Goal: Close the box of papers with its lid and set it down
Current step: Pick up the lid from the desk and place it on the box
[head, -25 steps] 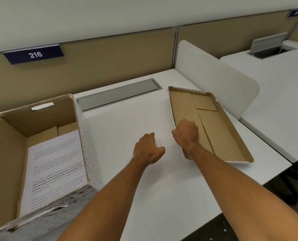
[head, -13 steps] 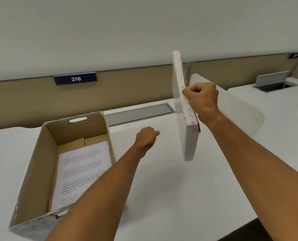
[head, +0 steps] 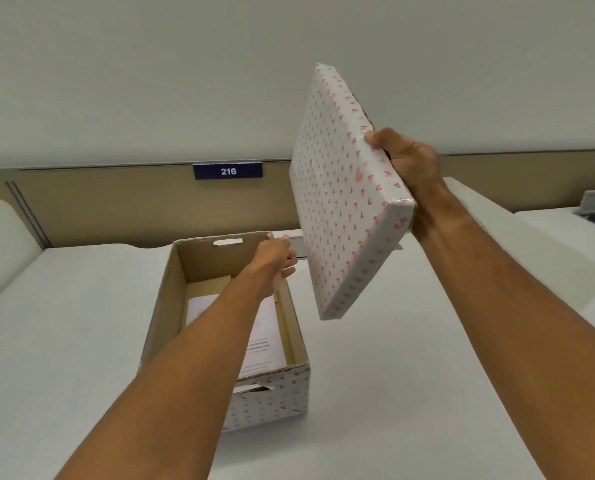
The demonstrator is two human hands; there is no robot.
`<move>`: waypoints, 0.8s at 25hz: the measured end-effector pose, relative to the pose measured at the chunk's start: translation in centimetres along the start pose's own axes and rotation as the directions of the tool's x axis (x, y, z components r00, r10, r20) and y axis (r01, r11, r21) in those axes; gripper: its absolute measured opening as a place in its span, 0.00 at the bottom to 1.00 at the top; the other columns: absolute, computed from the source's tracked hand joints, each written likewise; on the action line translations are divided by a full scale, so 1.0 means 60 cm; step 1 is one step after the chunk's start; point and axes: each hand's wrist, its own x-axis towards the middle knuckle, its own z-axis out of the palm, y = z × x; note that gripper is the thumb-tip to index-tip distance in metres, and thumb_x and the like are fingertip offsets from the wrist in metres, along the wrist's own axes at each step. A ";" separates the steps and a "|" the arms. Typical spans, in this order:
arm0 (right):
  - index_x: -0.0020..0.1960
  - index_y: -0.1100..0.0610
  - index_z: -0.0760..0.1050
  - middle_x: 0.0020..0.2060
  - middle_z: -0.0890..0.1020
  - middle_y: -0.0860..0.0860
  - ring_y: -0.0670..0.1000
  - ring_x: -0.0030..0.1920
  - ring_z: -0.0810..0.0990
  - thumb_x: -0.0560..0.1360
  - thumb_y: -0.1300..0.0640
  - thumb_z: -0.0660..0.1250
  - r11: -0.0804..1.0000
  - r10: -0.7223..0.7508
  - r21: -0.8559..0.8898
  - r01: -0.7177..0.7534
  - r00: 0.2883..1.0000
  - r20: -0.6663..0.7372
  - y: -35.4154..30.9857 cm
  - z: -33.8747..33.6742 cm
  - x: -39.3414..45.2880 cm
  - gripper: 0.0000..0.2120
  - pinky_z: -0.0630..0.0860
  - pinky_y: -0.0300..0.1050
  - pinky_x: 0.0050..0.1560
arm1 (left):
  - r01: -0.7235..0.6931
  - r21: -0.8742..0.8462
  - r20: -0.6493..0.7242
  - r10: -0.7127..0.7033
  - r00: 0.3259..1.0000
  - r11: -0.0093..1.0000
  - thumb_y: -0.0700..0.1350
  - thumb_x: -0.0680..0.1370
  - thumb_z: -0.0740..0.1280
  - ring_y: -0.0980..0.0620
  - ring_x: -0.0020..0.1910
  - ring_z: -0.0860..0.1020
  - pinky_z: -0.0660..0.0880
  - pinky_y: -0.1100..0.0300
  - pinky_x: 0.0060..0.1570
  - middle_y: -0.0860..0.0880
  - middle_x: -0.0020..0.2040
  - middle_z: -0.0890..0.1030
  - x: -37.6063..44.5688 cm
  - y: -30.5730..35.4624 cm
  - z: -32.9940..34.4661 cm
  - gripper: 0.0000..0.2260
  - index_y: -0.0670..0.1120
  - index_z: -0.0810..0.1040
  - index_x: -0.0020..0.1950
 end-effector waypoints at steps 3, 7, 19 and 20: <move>0.35 0.57 0.76 0.24 0.78 0.46 0.44 0.23 0.78 0.74 0.54 0.70 0.996 0.078 0.040 -0.079 0.997 0.026 -0.003 0.023 0.003 0.11 0.76 0.36 0.26 | -0.009 -0.153 0.024 0.013 1.000 0.988 0.47 0.82 0.59 0.46 0.52 0.82 0.79 0.50 0.57 0.42 0.54 0.82 -0.017 0.002 -0.030 0.15 0.39 0.77 0.61; 0.47 0.57 0.76 0.32 0.81 0.47 0.45 0.29 0.81 0.77 0.51 0.64 0.982 0.140 0.100 -0.161 0.972 0.190 0.010 0.028 0.013 0.09 0.78 0.39 0.30 | 0.005 -0.331 -0.006 -0.008 1.000 0.943 0.46 0.81 0.62 0.47 0.48 0.81 0.78 0.50 0.57 0.43 0.49 0.82 -0.021 0.004 -0.091 0.10 0.41 0.79 0.50; 0.58 0.61 0.78 0.46 0.85 0.57 0.51 0.40 0.86 0.76 0.57 0.67 0.883 0.413 -0.315 -0.347 0.894 0.175 0.185 0.041 0.043 0.12 0.81 0.42 0.34 | -0.119 -0.118 -0.276 0.082 0.958 0.986 0.40 0.77 0.68 0.47 0.48 0.81 0.78 0.55 0.40 0.46 0.51 0.82 -0.050 0.026 -0.347 0.03 0.42 0.79 0.49; 0.57 0.61 0.78 0.46 0.86 0.56 0.52 0.40 0.86 0.76 0.54 0.69 0.863 0.429 -0.358 -0.356 0.892 0.146 0.201 0.045 0.043 0.14 0.81 0.43 0.35 | -0.114 -0.074 -0.291 0.088 0.953 0.991 0.40 0.77 0.69 0.47 0.48 0.82 0.78 0.55 0.39 0.46 0.50 0.83 -0.052 0.027 -0.354 0.03 0.43 0.80 0.49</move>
